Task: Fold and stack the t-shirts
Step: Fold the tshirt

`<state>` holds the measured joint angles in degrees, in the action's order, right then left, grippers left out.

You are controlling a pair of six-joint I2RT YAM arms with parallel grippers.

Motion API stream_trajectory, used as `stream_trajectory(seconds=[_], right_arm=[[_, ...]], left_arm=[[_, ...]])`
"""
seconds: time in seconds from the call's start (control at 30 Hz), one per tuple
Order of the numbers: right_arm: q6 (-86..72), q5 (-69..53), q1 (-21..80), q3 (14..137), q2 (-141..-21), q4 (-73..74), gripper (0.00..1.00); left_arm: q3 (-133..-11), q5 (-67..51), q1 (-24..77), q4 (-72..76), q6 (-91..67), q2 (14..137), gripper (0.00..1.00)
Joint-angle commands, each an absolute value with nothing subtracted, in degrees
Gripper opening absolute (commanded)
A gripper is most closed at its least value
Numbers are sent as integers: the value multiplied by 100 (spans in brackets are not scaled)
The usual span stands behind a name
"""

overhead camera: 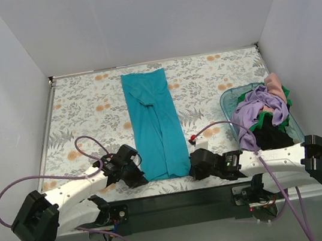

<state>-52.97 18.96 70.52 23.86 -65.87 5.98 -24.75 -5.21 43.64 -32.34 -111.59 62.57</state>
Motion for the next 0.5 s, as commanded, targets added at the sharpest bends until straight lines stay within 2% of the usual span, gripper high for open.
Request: stream_trajectory(seconds=[0.0, 0.23, 0.47], right_arm=[[-5203, 1951, 7031, 2557, -6478, 413, 1], [-4817, 2179, 6873, 2768, -6021, 413, 1], [-3991, 2092, 6154, 3409, -6108, 352, 1]], left_arm=[[-2434, -70, 4386, -3559, -11004, 6039, 0], [-2767, -281, 4386, -3332, -10671, 5730, 0], [-3662, 544, 4377, -3471, -10705, 6231, 0]])
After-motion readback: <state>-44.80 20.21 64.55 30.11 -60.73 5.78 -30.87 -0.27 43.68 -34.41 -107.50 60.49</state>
